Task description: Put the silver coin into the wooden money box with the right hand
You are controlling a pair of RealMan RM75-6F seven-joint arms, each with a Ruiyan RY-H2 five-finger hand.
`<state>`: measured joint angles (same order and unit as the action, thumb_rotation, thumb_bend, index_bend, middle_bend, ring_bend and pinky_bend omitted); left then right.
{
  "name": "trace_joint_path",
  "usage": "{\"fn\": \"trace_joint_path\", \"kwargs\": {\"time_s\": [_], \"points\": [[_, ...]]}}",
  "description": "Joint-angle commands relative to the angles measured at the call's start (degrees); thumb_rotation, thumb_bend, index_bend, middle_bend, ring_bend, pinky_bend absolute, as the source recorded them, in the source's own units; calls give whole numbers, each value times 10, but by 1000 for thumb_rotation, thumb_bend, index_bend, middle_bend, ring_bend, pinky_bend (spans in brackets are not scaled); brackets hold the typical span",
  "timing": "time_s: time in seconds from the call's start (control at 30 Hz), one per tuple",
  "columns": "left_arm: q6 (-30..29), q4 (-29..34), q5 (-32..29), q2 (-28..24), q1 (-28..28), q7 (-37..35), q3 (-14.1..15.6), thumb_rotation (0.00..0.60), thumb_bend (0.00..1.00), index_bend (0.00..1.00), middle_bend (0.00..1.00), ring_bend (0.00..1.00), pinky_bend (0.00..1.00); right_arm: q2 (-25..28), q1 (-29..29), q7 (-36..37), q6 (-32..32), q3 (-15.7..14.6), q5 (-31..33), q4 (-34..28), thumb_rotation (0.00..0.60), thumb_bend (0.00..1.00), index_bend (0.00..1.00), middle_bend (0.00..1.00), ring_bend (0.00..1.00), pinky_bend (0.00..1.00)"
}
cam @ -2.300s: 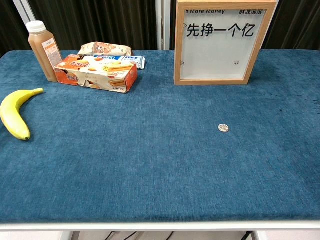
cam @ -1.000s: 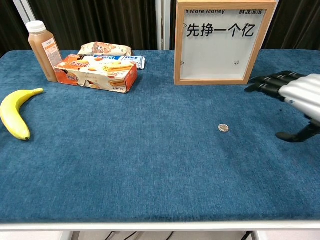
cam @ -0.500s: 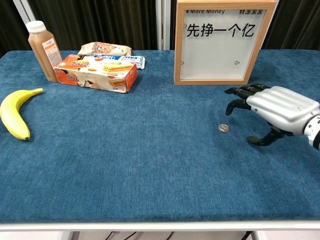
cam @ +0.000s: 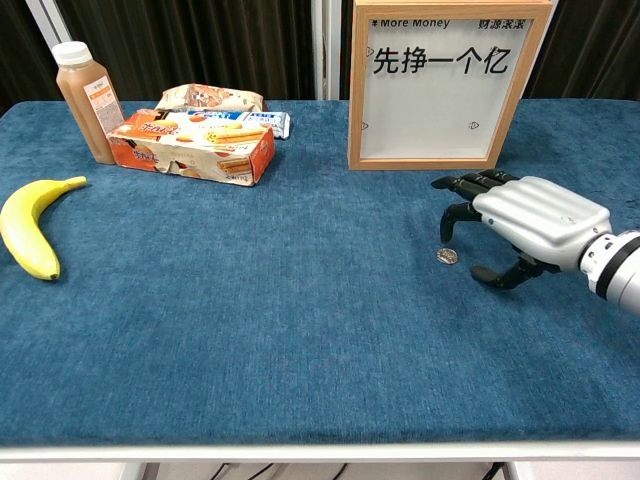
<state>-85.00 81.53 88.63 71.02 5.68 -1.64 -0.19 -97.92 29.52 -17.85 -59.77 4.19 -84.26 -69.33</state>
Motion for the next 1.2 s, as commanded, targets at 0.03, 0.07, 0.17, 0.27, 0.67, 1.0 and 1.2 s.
{"fn": "trace_joint_path", "kwargs": {"time_s": [0.03,0.07,0.17,0.27,0.67,1.0,1.2], "points": [[0,0,0,0,0,0,0,600,118,27,0,0,0,-6,3,5,1,-1,0,7,600,317,373,14,0,0],[0,-1,-1,0,-1,0,0,600,119,27,0,0,0,-7,4,6,1,-1,1,9,600,318,374,15,0,0],[0,-2,-1,0,-1,-1,0,600,119,27,0,0,0,-12,6,7,2,-2,3,14,600,318,374,15,0,0],[0,-3,-1,0,-1,-2,0,600,119,27,0,0,0,-15,7,9,2,-2,4,17,600,318,375,15,0,0],[2,-4,-2,1,0,-3,0,600,119,26,0,0,0,-22,10,8,5,-4,14,27,600,319,399,15,0,0],[5,-10,-2,2,0,-9,0,600,119,26,0,0,0,-24,13,9,2,-4,16,30,600,324,450,20,0,0],[6,-13,1,3,1,-13,2,600,121,27,0,0,0,-30,14,5,1,-4,19,37,600,327,492,21,0,0]]}}
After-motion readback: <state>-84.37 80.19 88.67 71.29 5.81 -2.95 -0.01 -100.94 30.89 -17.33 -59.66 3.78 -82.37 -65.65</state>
